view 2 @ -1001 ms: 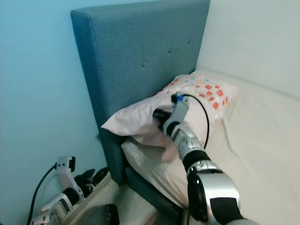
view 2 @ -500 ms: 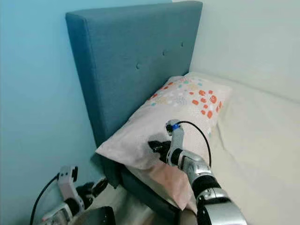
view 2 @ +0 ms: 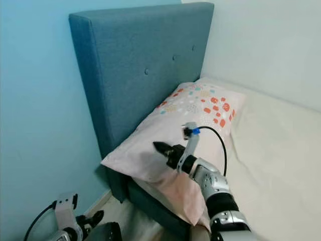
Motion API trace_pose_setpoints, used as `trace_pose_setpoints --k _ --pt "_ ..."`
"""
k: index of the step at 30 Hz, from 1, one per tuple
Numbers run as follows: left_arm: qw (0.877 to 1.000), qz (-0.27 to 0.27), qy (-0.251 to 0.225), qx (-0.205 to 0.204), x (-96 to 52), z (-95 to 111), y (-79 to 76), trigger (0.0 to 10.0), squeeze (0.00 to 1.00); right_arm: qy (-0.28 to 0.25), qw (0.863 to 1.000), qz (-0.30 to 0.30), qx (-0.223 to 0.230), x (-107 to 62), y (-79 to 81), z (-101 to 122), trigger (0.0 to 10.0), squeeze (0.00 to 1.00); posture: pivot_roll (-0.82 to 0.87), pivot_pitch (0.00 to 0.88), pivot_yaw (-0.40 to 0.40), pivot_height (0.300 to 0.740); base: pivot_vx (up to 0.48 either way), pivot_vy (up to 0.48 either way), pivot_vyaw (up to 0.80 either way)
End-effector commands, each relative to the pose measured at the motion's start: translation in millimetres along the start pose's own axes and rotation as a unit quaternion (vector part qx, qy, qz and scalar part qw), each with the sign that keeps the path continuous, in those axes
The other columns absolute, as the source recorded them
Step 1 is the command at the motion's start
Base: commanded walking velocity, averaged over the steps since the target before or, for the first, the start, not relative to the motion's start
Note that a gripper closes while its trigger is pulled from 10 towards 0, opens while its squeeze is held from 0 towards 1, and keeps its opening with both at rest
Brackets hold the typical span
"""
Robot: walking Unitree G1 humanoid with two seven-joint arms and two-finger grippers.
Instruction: Clean up the room
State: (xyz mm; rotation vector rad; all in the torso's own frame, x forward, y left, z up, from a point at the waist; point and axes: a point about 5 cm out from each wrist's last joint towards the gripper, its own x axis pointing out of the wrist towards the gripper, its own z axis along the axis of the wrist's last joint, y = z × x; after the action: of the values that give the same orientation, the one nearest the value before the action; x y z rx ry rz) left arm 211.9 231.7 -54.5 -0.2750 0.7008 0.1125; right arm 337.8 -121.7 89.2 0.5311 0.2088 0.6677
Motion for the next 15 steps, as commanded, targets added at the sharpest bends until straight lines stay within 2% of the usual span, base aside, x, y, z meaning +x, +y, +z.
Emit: trace_pose_setpoints --k 1,2,4,6,11,15 --pt "1.000 0.021 0.012 0.012 0.1 0 3.6 10.0 0.00 -0.007 1.000 -0.029 0.000 -5.7 -7.0 -4 10.0 0.00 -0.01 0.000 -0.064 0.556 0.000 0.000 0.00" --pt "0.999 0.032 0.017 0.021 2.6 3 1.5 10.0 0.00 -0.002 0.999 -0.048 -0.001 -11.0 -9.5 -12 10.0 0.00 -0.01 0.000 -0.059 0.566 0.000 0.000 0.00" --pt "0.999 0.032 0.016 0.024 3.8 5 -0.3 10.0 0.00 -0.001 0.999 -0.053 0.003 -13.1 -10.0 -14 10.0 0.00 -0.01 0.000 -0.058 0.570 0.000 0.000 0.00" --pt "0.999 0.029 0.006 0.026 9.3 15 -9.0 10.0 0.00 0.013 0.997 -0.075 -0.001 -21.3 -13.6 -26 10.0 0.00 -0.02 0.000 -0.052 0.585 0.000 0.000 0.00" --pt "0.999 0.026 -0.001 0.030 13.2 24 -15.5 10.0 0.00 0.019 0.995 -0.097 -0.005 -27.9 -19.6 -33 10.0 0.00 -0.03 0.000 -0.040 0.599 0.000 0.000 0.00" --pt "0.999 0.020 -0.005 0.051 17.3 33 -23.5 10.0 0.00 0.002 0.991 -0.132 -0.010 -35.4 -29.1 -33 10.0 0.00 -0.04 0.000 -0.021 0.613 0.000 0.000 0.00"
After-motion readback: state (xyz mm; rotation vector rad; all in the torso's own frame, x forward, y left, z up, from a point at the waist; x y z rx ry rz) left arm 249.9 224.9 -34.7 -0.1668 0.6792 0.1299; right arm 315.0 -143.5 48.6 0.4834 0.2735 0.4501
